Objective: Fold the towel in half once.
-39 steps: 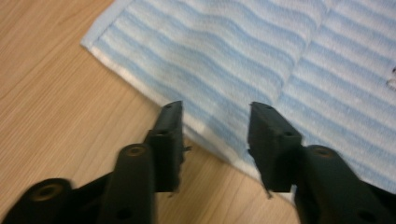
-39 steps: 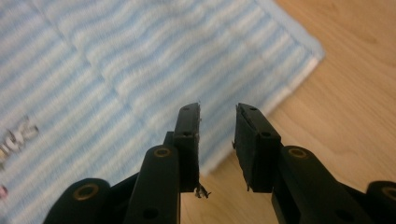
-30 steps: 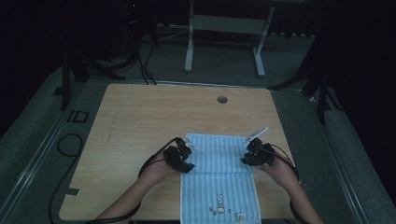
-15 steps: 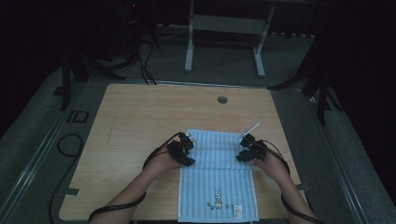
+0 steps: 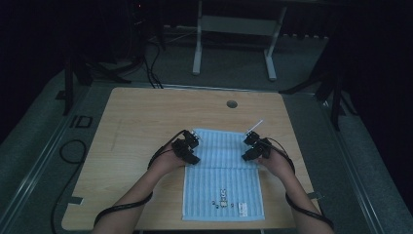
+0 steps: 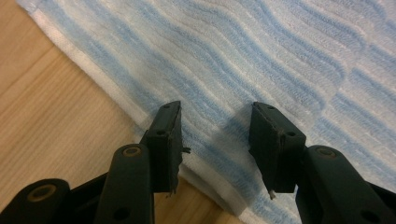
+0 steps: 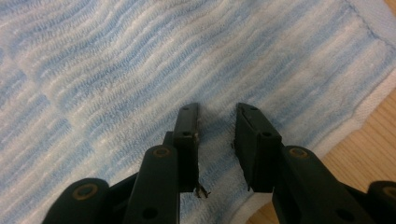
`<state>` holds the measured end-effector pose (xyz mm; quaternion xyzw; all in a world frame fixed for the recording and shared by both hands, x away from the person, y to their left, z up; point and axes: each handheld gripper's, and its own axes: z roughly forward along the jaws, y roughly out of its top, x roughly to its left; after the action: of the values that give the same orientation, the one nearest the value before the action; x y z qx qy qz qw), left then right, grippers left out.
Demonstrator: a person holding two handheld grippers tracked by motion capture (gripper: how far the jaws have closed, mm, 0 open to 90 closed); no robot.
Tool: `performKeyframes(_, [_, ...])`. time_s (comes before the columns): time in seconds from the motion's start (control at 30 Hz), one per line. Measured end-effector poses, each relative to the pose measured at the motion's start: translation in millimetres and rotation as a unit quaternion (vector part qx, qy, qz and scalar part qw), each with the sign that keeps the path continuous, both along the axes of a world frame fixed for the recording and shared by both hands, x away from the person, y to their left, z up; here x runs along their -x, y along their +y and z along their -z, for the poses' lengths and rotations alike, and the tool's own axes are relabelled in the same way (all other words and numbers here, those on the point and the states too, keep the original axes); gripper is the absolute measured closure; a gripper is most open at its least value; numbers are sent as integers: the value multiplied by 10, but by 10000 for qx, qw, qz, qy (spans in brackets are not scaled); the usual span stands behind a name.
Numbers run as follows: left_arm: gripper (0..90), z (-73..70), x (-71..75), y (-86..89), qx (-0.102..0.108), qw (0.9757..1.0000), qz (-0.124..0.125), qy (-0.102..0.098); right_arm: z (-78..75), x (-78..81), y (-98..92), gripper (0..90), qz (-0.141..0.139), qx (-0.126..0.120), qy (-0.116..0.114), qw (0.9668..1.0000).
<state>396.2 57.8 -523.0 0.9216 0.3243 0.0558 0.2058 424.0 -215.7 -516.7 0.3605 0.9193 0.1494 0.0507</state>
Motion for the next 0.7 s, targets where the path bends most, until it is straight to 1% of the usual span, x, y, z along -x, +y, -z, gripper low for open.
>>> performKeyframes(0.2, [538,1,3,1,-27,10000,11,23,0,0,9,685,16,-32,17,10000])
performKeyframes(0.23, [538,-10,2,-2,-13,10000,11,42,-10,-1,7,659,18,-33,16,10000])
performKeyframes(0.27, [538,-31,1,-3,-25,10000,35,33,-27,3,7,644,7,-24,18,10000])
performKeyframes(0.3, [537,-65,-7,3,6,10000,48,34,-50,2,-1,642,-3,-49,-16,10000])
performKeyframes(0.33, [537,-110,-22,17,101,9999,12,44,-83,-5,-15,643,1,-76,-59,10000])
performKeyframes(0.37, [537,-161,-42,31,151,9999,-48,1,-117,-18,-30,642,36,-107,-97,9999])
performKeyframes(0.4, [537,-216,-66,40,110,9999,-87,-99,-154,-37,-51,642,57,-117,-132,9998])
performKeyframes(0.43, [537,-266,-92,46,100,9997,-139,-188,-191,-63,-72,642,95,-117,-178,9997])
performKeyframes(0.5, [534,-345,-179,58,79,9993,-234,-283,-263,-133,-112,641,180,-96,-239,9995])
performKeyframes(0.53, [508,-371,-232,65,73,9990,-315,-323,-301,-174,-130,640,237,-79,-273,9993])
performKeyframes(0.57, [505,-392,-294,79,90,9987,-381,-315,-335,-221,-148,638,297,-67,-310,9991])
performKeyframes(0.6, [504,-403,-356,91,151,9983,-467,-308,-365,-271,-162,627,354,-55,-317,9989])
performKeyframes(0.63, [476,-405,-420,102,168,9979,-552,-299,-390,-323,-175,624,407,-45,-350,9985])
performKeyframes(0.67, [446,-401,-482,109,142,9973,-652,-317,-408,-376,-187,612,470,-44,-391,9981])
performKeyframes(0.7, [446,-396,-540,117,217,9966,-722,-337,-419,-426,-194,608,552,-23,-418,9976])
